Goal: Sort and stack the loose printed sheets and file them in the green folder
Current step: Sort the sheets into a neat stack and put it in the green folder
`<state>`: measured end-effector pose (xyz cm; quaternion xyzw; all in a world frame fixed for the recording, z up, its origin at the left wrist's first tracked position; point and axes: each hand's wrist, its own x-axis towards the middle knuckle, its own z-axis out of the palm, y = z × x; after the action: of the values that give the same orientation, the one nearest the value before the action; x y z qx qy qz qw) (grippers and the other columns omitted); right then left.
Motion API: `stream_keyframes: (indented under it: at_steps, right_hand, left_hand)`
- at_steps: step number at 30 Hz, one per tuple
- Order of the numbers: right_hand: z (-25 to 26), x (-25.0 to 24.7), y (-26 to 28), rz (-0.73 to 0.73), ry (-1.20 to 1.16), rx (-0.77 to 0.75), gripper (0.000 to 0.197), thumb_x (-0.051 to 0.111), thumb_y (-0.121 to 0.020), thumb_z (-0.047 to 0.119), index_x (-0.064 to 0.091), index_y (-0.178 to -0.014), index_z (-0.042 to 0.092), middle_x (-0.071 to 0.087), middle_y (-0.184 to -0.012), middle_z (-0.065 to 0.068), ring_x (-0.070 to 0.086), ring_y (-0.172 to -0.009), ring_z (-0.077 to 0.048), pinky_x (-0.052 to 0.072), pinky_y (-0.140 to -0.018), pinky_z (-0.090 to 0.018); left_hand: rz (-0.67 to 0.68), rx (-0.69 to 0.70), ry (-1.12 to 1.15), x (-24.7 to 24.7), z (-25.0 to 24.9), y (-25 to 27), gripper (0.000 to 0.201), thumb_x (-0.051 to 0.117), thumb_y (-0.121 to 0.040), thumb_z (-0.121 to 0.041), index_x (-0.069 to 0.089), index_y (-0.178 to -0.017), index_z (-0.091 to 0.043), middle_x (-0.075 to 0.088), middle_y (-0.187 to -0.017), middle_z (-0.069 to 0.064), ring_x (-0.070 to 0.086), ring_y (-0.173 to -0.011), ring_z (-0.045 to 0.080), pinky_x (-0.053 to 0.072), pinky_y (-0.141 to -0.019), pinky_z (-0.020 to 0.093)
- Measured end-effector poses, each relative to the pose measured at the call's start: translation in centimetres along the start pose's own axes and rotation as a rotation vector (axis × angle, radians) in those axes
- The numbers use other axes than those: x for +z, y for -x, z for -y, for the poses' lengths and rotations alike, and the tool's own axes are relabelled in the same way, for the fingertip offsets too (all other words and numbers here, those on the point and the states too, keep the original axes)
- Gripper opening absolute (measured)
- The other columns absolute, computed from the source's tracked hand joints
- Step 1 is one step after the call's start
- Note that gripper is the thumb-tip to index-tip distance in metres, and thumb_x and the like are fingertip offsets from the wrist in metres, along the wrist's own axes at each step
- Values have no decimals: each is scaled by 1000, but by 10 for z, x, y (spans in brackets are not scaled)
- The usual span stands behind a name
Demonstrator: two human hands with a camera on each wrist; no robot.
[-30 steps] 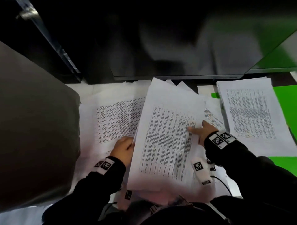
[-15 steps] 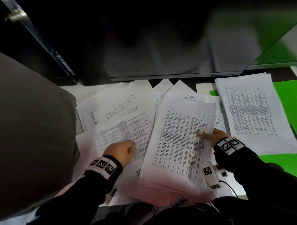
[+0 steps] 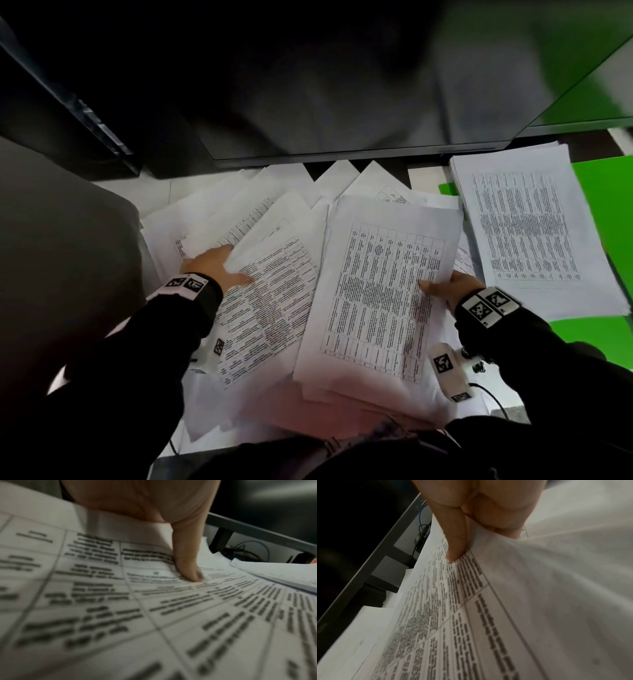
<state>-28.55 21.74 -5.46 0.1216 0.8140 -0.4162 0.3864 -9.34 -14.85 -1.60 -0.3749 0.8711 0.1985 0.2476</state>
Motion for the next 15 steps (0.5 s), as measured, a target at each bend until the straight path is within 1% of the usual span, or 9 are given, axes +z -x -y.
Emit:
stream_keyframes:
  at_steps: [1,2,4,6,8,10,12,14,15]
  right_hand:
    - [0,0,-2,6,-8,4,45,88,-49,37,68,-85,19,72,-89,-9,67,-88,-29,50,-92,-43]
    - [1,0,-1,-3,-13,13,41,87,-54,34,68,-86,19,72,-90,-10,66,-86,-29,50,-91,-42]
    - [3,1,0,-4,-24,13,28,80,-68,22,67,-91,14,70,-81,-8,64,-77,-26,50,-86,-38]
    - [1,2,-3,-15,-30,-4,26,78,-70,18,68,-93,10,68,-77,-6,63,-74,-25,50,-85,-38]
    - [2,2,-3,-22,-11,-14,23,78,-70,20,67,-89,12,68,-75,-5,62,-70,-24,51,-78,-35]
    - [2,1,-4,-26,5,-5,20,78,-71,22,67,-85,12,68,-66,-3,60,-63,-22,49,-70,-31]
    - [2,-1,-5,-23,28,-5,20,77,-71,23,66,-83,11,69,-55,3,61,-64,-23,50,-74,-35]
    - [4,-1,-4,-34,53,-29,17,76,-73,24,66,-80,13,69,-52,3,62,-67,-24,52,-79,-38]
    - [6,1,-2,-53,61,-34,18,74,-76,25,65,-82,10,68,-53,1,60,-64,-23,53,-73,-35]
  left_hand:
    - [-26,18,45,0,-2,2,65,66,-77,-51,46,-129,-17,56,-126,9,54,-113,27,39,-97,34]
    - [-57,11,96,0,-3,5,60,65,-80,-46,50,-128,-13,55,-127,10,53,-114,28,39,-95,32]
    - [-147,-61,224,-2,2,8,61,66,-81,-41,49,-132,-10,50,-137,11,47,-124,29,34,-103,32]
    - [-260,-142,412,-9,9,15,63,71,-79,-36,50,-130,-6,51,-135,9,44,-128,29,32,-108,33]
    - [-327,-134,460,-19,14,24,42,67,-82,-32,61,-112,-4,61,-106,6,56,-110,32,42,-90,33]
    - [-342,-91,466,-29,19,36,26,60,-86,-37,62,-92,-12,64,-85,7,61,-83,32,41,-66,31]
    - [-384,-77,531,-38,24,49,26,56,-88,-39,61,-86,-14,64,-77,9,61,-74,30,42,-60,30]
    - [-459,-83,585,-43,29,65,21,56,-89,-36,61,-88,-16,62,-72,4,60,-69,25,41,-57,27]
    - [-496,-76,609,-45,30,74,16,56,-89,-34,61,-89,-19,61,-70,-1,59,-66,20,40,-55,25]
